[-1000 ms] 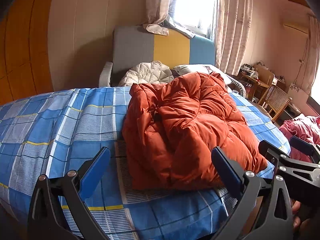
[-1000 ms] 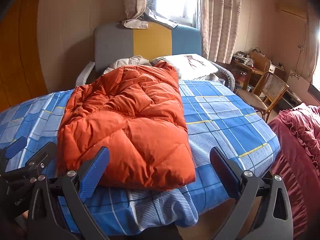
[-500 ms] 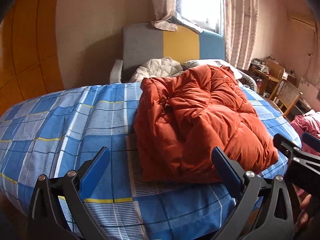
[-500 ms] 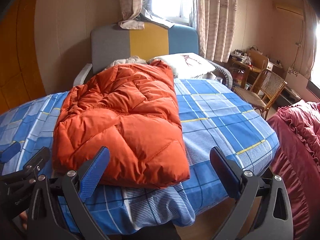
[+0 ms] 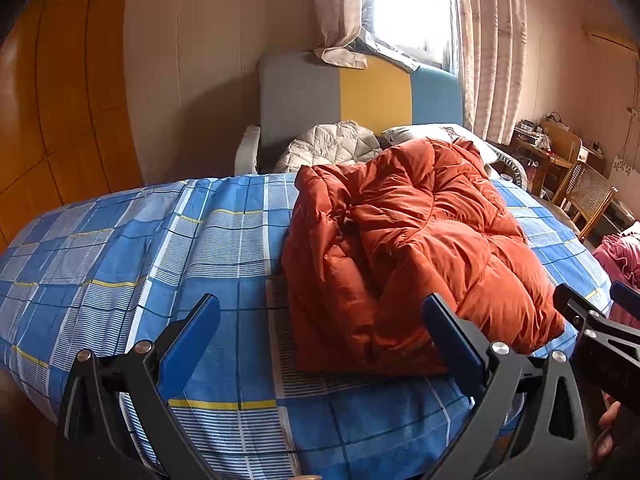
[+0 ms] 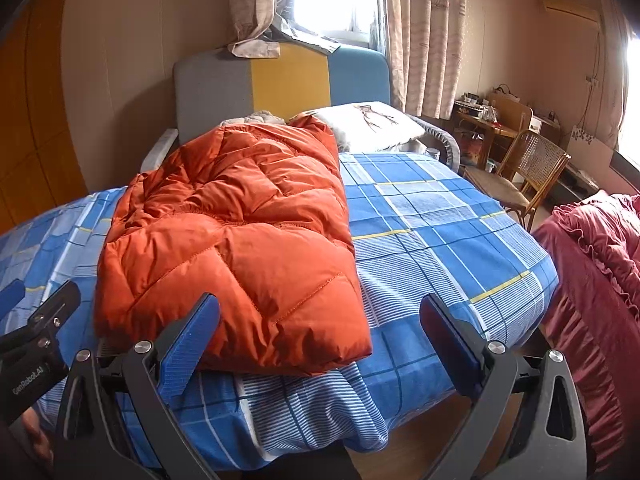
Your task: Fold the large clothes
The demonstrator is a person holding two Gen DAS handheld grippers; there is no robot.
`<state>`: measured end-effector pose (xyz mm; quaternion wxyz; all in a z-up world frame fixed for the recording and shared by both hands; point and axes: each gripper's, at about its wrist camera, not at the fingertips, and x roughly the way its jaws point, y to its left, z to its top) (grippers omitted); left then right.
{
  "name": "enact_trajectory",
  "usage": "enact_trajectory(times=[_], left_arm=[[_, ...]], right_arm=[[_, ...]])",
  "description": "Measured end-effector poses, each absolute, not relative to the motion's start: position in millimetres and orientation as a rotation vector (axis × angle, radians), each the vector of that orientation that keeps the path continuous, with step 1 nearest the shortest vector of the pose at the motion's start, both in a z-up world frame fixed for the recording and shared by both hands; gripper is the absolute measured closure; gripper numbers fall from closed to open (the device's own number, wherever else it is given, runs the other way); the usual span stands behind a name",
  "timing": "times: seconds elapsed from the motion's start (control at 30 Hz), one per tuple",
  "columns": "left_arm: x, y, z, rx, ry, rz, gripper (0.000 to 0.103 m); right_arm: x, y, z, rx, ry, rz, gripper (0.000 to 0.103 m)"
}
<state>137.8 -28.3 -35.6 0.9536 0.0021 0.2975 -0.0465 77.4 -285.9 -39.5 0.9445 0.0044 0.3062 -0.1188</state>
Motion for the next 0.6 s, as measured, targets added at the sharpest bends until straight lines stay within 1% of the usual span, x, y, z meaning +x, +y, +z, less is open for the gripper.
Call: enact_trajectory(times=[0.6], left_arm=[[133,-16,-34,-0.016,0.588,-0.093,0.002]], right_arm=[[74,-274,-31,-0.004,0.609,-0.224,0.003]])
